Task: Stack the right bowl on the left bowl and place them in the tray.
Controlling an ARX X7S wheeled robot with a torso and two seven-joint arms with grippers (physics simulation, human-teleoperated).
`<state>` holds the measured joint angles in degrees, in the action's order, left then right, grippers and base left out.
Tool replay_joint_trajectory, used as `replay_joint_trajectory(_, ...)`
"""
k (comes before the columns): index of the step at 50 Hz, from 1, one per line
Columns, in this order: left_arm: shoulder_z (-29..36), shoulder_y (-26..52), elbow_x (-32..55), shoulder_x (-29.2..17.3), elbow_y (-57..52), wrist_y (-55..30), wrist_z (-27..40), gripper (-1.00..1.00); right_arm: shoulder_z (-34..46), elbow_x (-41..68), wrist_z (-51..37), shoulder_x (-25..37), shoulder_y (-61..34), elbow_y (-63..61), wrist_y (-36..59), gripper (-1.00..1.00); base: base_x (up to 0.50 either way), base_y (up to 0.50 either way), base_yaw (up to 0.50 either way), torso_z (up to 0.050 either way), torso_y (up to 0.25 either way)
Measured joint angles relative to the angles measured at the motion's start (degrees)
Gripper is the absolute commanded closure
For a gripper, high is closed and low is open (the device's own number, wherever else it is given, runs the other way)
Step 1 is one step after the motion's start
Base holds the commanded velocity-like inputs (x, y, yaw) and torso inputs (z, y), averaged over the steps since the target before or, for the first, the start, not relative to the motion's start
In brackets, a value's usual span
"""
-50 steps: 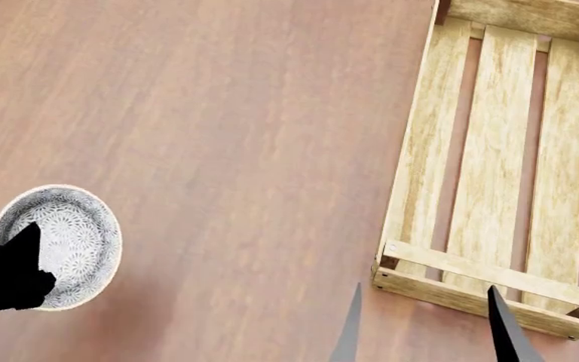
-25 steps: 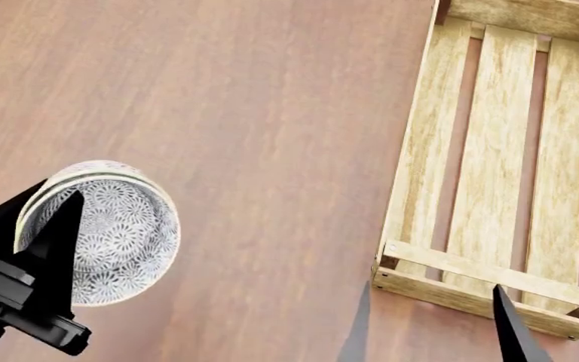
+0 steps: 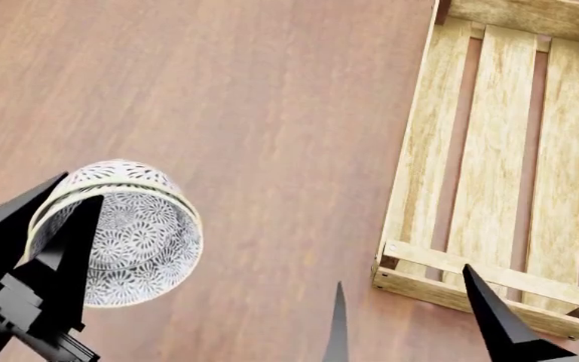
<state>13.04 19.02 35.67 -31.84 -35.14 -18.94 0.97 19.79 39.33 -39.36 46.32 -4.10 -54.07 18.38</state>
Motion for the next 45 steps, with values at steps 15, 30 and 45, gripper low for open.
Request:
replay_joint_trajectory(15,1.1,2.7,0.1,0.1,-0.3,-1.2,0.0,1.0,-3.0,10.2,4.1,7.0,-1.5,-3.9,-1.5,-1.0,0.0,0.0,0.0,0.0,0.001)
replay_joint_trajectory(30,1.4,3.7,2.6,-0.6,-1.6,-1.6,-1.4,1.0,1.2,21.9,9.2,7.0,-14.4,-2.6,2.5,-1.0,0.0,0.0,0.0,0.001,0.001)
replay_joint_trajectory(45,2.6,4.6,3.0,-1.1,-2.6,-2.1,-2.5,1.0,5.2,25.4,11.8,3.6,-22.3,0.3,6.4,-1.0,0.0,0.0,0.0,0.0,0.001)
